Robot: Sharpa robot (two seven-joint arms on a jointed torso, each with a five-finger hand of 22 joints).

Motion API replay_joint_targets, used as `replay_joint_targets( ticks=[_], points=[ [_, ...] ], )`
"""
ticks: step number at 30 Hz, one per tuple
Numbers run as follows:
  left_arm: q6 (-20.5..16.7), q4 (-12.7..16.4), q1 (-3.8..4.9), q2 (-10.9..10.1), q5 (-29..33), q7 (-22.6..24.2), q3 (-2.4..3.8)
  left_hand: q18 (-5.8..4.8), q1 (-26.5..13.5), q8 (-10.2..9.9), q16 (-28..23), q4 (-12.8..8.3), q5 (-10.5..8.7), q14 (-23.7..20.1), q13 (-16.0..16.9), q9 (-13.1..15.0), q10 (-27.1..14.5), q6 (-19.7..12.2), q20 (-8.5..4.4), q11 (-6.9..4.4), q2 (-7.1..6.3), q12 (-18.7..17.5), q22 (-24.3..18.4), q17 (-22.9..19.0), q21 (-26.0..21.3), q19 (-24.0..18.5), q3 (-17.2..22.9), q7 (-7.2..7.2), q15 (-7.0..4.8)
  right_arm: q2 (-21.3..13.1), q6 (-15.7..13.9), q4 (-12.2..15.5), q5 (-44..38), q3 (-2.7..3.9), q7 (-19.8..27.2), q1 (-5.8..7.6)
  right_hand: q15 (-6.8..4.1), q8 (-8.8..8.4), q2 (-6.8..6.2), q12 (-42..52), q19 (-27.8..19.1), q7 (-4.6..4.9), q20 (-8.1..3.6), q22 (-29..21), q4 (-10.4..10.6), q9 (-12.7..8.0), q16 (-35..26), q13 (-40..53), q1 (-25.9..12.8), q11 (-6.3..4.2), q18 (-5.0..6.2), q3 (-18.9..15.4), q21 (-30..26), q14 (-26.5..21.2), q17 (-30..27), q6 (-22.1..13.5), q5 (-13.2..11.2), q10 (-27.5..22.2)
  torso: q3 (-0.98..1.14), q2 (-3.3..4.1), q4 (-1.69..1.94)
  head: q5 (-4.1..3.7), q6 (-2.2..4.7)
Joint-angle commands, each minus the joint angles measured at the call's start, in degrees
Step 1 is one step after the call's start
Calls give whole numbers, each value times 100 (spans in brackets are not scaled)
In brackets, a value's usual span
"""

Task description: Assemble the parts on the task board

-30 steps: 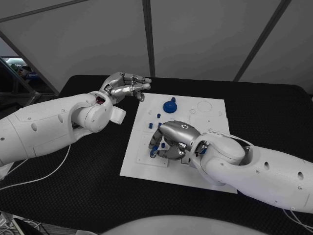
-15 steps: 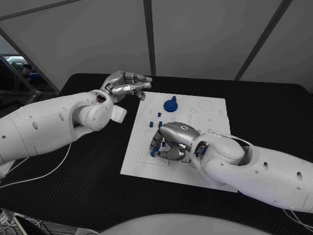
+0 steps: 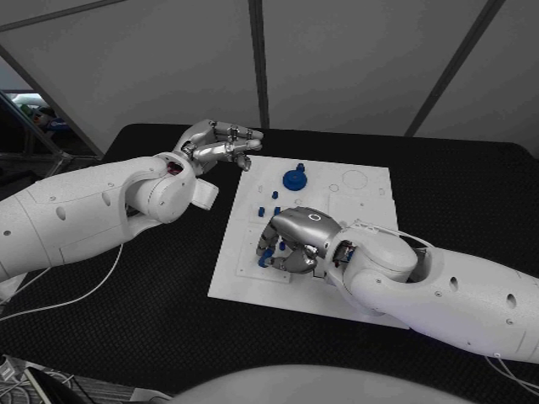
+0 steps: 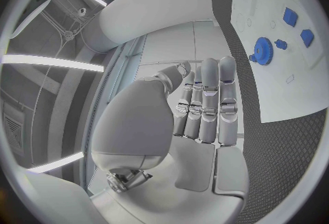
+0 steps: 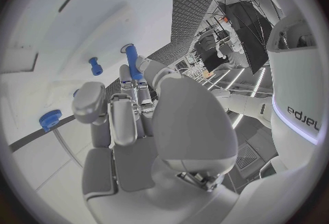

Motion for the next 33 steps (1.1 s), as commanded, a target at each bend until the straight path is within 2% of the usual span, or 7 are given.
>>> replay_joint_targets(
  ticks=[1, 11, 18, 25, 33],
  points=[
    [76, 11, 6, -5, 17, 15, 3, -96, -3, 8, -36, 0, -11, -3, 0, -5, -23, 8, 4, -9, 39, 38, -9, -8, -32, 2, -22, 34, 28, 35, 196, -59, -243, -25, -187, -23, 28, -29, 64, -39, 2, 11, 36, -7, -13, -10, 26, -14, -31, -61, -66, -37, -8, 249, 3, -47, 5, 25, -1, -2, 1, -7, -4],
    [82, 17, 6, -18, 17, -1, 3, -96, -10, 6, -39, 5, -11, -3, -1, -6, -27, 6, 5, -9, 44, 39, -13, -12, -36, 3, -24, 34, 29, 65, 85, -68, -334, -29, -208, -42, 128, -168, -87, -298, -41, 88, 118, -63, 8, -63, 39, -89, -223, 64, -58, -87, -43, 246, 4, -284, 134, -326, -2, -5, -1, -7, -11],
    [84, 12, 6, -21, 17, -17, 3, -96, -15, 5, -42, 12, -9, -3, -1, -6, -30, 4, 5, -8, 57, 42, -17, -15, -40, 4, -21, 35, 29, 29, 5, -21, -389, -29, -216, -55, 85, -65, -3, -161, -2, 48, 108, 19, -93, -17, 63, -20, -112, -5, -62, -39, 12, 249, 27, -112, 177, -75, 7, -3, -3, -14, -10],
    [90, 1, 6, -11, 17, -25, 3, -96, -15, 5, -42, 12, -9, -3, -1, -6, -30, 4, 5, -8, 57, 42, -17, -15, -40, 4, -21, 35, 29, 6, -55, 40, -427, -29, -221, -72, -15, 74, 59, 59, 41, -45, 23, 100, -226, 54, 79, 130, -21, -132, -74, -47, 70, 253, 37, 139, 126, 250, 6, -3, -1, -11, -12],
    [96, -12, 6, -7, 17, -31, 3, -97, -24, 3, -44, 19, -8, -2, -2, -7, -36, -1, 7, -6, 65, 42, -21, -18, -44, 5, -22, 37, 31, -45, -104, 91, -518, -29, -265, -81, -37, 98, 73, 104, 58, -66, -4, 136, -264, 74, 78, 183, -11, -152, -82, -23, 93, 252, 34, 188, 157, 284, 5, -3, -5, -6, -13]
  ],
)
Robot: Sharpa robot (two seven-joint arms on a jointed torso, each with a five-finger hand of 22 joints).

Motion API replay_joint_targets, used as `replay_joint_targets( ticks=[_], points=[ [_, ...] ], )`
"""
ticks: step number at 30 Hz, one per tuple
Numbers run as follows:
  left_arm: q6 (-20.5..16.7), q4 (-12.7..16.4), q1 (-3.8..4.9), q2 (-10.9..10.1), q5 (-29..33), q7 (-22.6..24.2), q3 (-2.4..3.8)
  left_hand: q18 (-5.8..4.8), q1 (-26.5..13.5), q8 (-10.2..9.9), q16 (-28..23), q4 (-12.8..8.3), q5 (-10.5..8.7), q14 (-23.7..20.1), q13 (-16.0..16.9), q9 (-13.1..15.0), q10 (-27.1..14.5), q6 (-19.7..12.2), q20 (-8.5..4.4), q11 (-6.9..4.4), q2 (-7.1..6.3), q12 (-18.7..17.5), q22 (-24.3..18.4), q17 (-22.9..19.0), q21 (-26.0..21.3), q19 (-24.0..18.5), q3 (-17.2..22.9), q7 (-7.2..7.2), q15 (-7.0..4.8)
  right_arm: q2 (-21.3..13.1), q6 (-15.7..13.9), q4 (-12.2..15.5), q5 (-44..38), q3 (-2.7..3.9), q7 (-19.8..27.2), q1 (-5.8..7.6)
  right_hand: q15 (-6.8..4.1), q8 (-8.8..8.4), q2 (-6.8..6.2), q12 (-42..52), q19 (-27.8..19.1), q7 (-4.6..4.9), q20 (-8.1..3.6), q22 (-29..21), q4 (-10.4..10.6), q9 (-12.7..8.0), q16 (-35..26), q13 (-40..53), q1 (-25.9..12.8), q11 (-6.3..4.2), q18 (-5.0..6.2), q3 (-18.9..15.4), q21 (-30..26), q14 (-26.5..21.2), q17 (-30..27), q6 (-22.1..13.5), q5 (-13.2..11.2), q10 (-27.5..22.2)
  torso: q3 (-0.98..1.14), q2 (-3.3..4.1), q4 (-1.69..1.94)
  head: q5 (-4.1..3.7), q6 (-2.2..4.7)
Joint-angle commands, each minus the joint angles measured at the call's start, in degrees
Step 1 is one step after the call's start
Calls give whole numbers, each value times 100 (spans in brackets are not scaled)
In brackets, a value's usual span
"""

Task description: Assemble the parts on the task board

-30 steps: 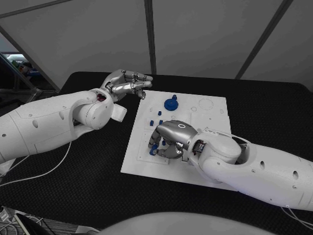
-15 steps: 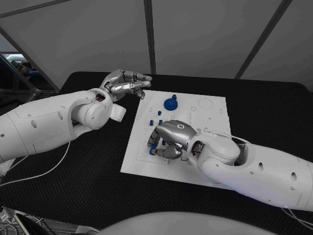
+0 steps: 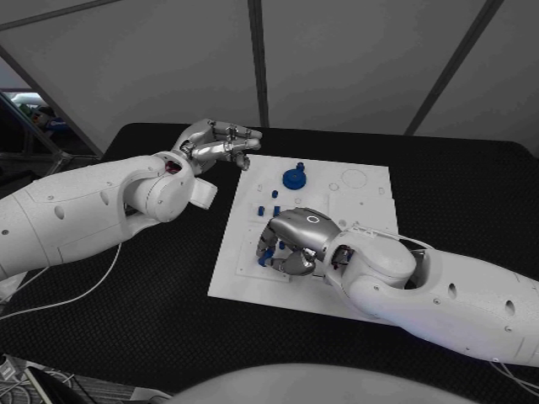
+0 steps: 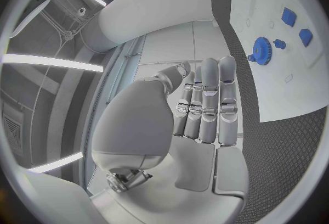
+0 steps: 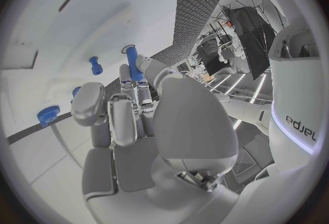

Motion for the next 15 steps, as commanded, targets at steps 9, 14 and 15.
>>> replay_joint_targets(
  ticks=[9, 14, 15],
  points=[
    [79, -8, 6, 13, 17, 1, 3, -96, -8, 0, -25, 26, -9, -2, -3, -8, -43, -6, 8, -5, 46, 21, -9, -8, -25, 6, -23, 39, 32, -63, -7, 39, -291, -13, -218, -15, -28, 30, 87, 34, 10, 6, -37, 11, -34, -4, 29, 41, 98, -194, -83, 20, 28, 242, 6, 41, 43, 248, -4, -1, -1, 9, 3],
    [80, -9, 6, 14, 17, -3, 3, -96, -8, 0, -25, 26, -9, -2, -3, -8, -43, -6, 8, -5, 46, 21, -9, -8, -25, 6, -23, 39, 32, -55, 99, 37, -274, -13, -204, -15, -29, 32, 80, 38, 9, 6, -39, 11, -35, -1, 25, 49, 88, -195, -83, 17, 28, 241, -1, 45, 44, 247, -6, -1, 4, 10, -3],
    [79, -9, 6, 14, 17, -3, 3, -96, -8, 0, -25, 26, -9, -2, -3, -8, -43, -6, 8, -5, 46, 21, -9, -8, -25, 6, -23, 39, 32, -51, 119, 36, -269, -13, -201, -15, -29, 32, 80, 38, 9, 6, -39, 11, -35, -1, 25, 49, 88, -195, -83, 17, 28, 241, -1, 45, 44, 247, -7, -1, 3, 11, -5]
  ],
)
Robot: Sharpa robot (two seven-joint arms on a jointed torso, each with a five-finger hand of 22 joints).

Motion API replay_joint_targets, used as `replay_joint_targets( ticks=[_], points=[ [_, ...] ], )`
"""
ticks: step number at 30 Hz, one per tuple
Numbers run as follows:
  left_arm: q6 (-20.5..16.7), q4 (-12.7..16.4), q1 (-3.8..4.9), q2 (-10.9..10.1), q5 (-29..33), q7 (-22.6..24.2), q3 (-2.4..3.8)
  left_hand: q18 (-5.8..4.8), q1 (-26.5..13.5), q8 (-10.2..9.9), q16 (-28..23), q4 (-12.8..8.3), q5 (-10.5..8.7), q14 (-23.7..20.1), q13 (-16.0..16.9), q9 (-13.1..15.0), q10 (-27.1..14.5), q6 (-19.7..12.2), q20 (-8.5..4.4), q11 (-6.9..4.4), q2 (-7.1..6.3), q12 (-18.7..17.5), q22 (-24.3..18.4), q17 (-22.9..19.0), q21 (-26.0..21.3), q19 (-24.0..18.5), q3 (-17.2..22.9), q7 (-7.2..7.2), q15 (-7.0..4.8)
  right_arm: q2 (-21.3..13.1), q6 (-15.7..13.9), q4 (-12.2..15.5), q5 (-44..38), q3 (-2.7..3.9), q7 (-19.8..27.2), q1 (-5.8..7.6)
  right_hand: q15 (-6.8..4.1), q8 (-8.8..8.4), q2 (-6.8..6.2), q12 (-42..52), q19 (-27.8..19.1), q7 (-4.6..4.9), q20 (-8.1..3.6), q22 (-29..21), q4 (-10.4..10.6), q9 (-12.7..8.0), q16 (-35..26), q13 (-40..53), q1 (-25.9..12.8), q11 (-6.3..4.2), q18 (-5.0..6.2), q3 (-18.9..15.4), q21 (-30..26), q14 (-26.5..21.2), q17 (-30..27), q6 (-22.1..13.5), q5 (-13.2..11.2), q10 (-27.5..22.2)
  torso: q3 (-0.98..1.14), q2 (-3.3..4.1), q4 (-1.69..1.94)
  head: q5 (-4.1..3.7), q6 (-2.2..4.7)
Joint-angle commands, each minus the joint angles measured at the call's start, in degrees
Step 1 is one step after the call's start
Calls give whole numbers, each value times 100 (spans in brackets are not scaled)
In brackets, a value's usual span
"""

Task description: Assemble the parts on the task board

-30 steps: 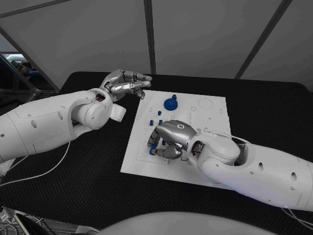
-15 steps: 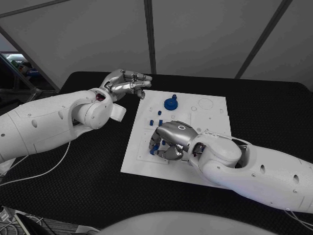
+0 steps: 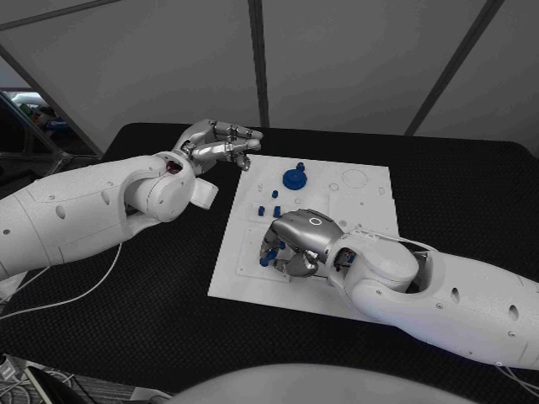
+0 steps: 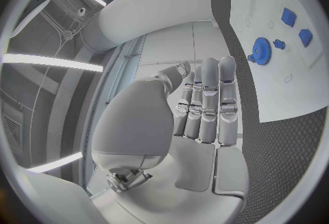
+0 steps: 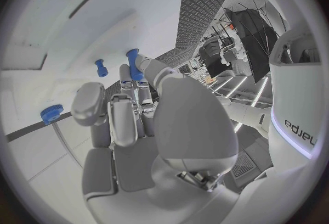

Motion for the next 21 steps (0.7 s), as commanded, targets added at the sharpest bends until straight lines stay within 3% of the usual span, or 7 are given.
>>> replay_joint_targets(
  ticks=[1, 10, 13, 17, 21],
  points=[
    [67, 4, 6, 6, 16, 10, 3, -97, -9, 0, -25, 26, -9, -2, -3, -8, -43, -6, 8, -5, 47, 21, -5, -9, -26, 6, -23, 39, 32, 5, 123, -9, -90, 2, -81, 9, -30, 34, 79, 40, 9, 4, -39, 6, -18, -1, 26, 10, 87, -195, -83, 2, 28, 241, 0, 27, 22, 247, -3, 0, 5, 4, -8],
    [69, 9, 6, 2, 16, 4, 3, -97, -9, 0, -25, 26, -9, -2, -3, -8, -43, -6, 8, -5, 47, 21, -5, -9, -26, 6, -23, 39, 32, 25, 169, -29, -54, 2, -65, 10, -31, 26, 67, 38, -6, 6, -44, -22, -17, 1, 14, 26, 57, -195, -79, -5, 11, 236, -20, 15, 20, 223, -4, 1, 1, 19, -16],
    [70, 12, 6, 1, 16, 2, 3, -97, -9, 0, -25, 26, -9, -2, -3, -8, -43, -6, 8, -5, 47, 21, -5, -9, -26, 6, -23, 39, 32, 48, 162, -49, -6, 2, -44, 10, 26, -125, 80, -99, -32, 82, -20, -58, 9, -49, 9, -3, -22, -117, -80, 6, -15, 234, -29, -238, 26, -37, -4, 3, 1, 22, -18],
    [75, 15, 6, 2, 16, -3, 3, -97, -9, 0, -25, 26, -9, -2, -3, -8, -43, -6, 8, -5, 47, 21, -5, -9, -26, 6, -23, 39, 32, 90, 188, -85, 41, 2, -34, 10, 187, -400, -49, -457, -121, 205, 99, -202, 110, -148, -28, -180, -257, 75, -62, -12, -112, 214, -97, -684, 42, -617, -5, -2, 9, 17, -22],
    [75, 17, 7, -1, 16, -8, 3, -97, -9, 0, -25, 26, -9, -2, -3, -8, -43, -6, 8, -5, 47, 21, -5, -9, -26, 6, -23, 39, 32, 116, 224, -116, 60, 2, -41, 11, 232, -482, -137, -569, -212, 212, 169, -354, 140, -182, -39, -266, -343, 133, -25, -19, -215, 204, -124, -843, 14, -801, -6, -2, 11, 17, -22]
  ],
)
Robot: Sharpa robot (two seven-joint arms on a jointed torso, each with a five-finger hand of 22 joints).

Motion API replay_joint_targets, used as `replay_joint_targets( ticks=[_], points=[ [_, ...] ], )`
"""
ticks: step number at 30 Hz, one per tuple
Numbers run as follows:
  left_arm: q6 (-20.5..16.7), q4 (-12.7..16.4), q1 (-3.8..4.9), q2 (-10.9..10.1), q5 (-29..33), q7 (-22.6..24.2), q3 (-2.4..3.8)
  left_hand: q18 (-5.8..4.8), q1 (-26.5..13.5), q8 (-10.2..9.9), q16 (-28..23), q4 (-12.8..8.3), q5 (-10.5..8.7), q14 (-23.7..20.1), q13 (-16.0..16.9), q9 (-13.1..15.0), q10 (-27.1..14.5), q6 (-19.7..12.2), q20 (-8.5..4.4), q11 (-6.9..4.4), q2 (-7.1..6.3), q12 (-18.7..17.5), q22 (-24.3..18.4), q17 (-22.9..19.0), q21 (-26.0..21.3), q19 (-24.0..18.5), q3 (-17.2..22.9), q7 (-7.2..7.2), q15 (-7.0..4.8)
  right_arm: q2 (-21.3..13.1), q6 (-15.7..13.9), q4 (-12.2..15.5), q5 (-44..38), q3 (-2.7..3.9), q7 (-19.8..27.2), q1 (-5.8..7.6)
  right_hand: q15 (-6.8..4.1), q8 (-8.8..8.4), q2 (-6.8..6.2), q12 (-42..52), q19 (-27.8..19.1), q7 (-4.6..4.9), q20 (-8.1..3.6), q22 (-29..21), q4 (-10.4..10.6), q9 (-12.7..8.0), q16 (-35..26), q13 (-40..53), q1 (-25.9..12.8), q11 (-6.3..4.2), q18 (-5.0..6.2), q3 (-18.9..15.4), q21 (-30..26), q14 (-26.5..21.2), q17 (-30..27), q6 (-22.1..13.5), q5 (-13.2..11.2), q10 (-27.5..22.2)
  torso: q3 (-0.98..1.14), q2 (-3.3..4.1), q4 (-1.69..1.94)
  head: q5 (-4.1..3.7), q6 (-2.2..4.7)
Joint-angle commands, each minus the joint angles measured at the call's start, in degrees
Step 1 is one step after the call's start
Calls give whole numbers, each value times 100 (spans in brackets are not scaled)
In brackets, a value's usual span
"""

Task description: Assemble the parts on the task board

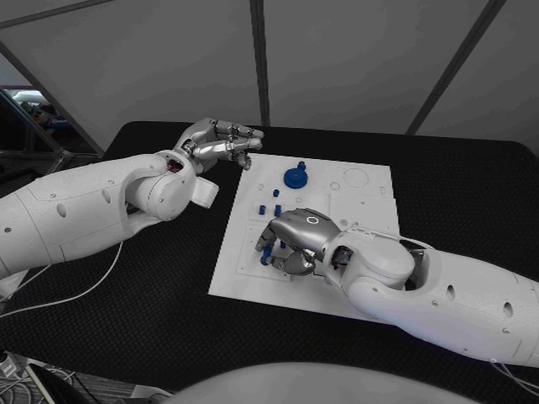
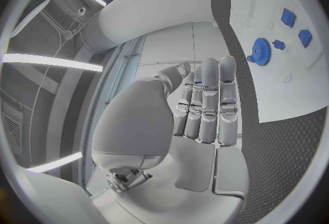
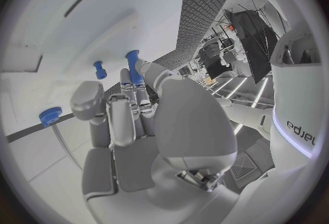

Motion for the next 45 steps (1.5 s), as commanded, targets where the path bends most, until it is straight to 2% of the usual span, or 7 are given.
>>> replay_joint_targets(
  ticks=[1, 25, 28, 34, 37, 41, 45],
  points=[
    [64, 12, 7, -1, 16, 7, 3, -97, -10, 1, -25, 26, -9, -2, -3, -8, -43, -6, 8, -5, 47, 21, -6, -10, -26, 6, -23, 39, 32, 12, 119, -24, 48, -1, -28, 4, 52, -32, -116, -66, -93, 3, 27, -140, 35, -21, -64, -52, -137, 28, -11, -16, -96, 193, -72, -82, -39, -125, 0, -1, 4, -4, -1],
    [75, 2, 7, -10, 16, -11, 3, -98, -21, -3, -29, 35, -8, -2, -5, -9, -53, -12, 10, -3, 56, 23, -13, -15, -34, 7, -24, 41, 35, -124, -216, 128, 47, 0, 80, 2, 89, -46, -206, -113, -189, -27, 81, -289, 37, -61, -121, -148, -175, 65, 24, -47, -206, 150, -172, -262, -55, -261, 9, 0, -6, -4, 2],
    [77, 2, 7, -16, 16, -15, 3, -98, -22, -4, -30, 38, -8, -1, -5, -8, -56, -14, 11, -3, 62, 24, -17, -17, -38, 7, -22, 40, 35, -220, -373, 211, 49, 1, 80, 2, 103, -50, -256, -124, -226, -34, 92, -361, 42, -100, -147, -188, -194, 80, 38, -100, -257, 133, -219, -450, -62, -332, 9, -3, -11, -10, 14],
    [74, -6, 7, -40, 16, -23, 3, -98, -22, -4, -30, 38, -8, -1, -5, -8, -56, -14, 11, -3, 62, 24, -17, -17, -38, 7, -22, 40, 35, -547, -857, 487, 192, 6, 162, 4, 169, -34, -266, -137, -409, -191, 159, -756, 109, -128, -356, -344, -123, 163, 106, -663, -548, 28, -547, -1248, -118, -783, 1, -15, -18, -39, 46],
    [73, -8, 7, -53, 16, -25, 2, -98, -22, -4, -30, 38, -8, -1, -5, -8, -56, -14, 11, -3, 62, 24, -17, -17, -38, 7, -22, 40, 35, -748, -1154, 632, 431, 14, 262, 9, 144, -21, -197, 18, -418, -127, 142, -863, 190, -112, -417, -361, -52, 122, 119, -916, -632, 24, -639, -1180, -104, -706, 1, -18, -20, -67, 73],
    [79, -9, 6, -64, 16, -28, -7, -98, -23, -4, -31, 38, -8, -1, -5, -8, -57, -14, 11, -3, 62, 25, -18, -18, -39, 7, -23, 40, 35, -1143, -1511, 733, 1758, 147, 616, 56, 100, 200, -49, 389, -802, 116, 102, -1609, 402, -27, -829, -328, -84, 73, 247, -1028, -1179, -179, -1207, -585, -113, -169, -10, -44, -23, -172, 136],
    [82, -8, 5, -76, 16, -25, -35, -98, -26, -4, -32, 40, -8, -1, -6, -8, -60, -15, 11, -2, 63, 26, -20, -19, -42, 8, -24, 41, 36, -1516, -1383, 679, 3233, 198, 904, 145, 7, 381, 65, 714, -1007, 41, 50, -1972, 497, 24, -1091, -227, -64, -65, 320, -928, -1478, -314, -1537, -173, -85, 472, -22, -83, -53, -304, 176]
  ],
)
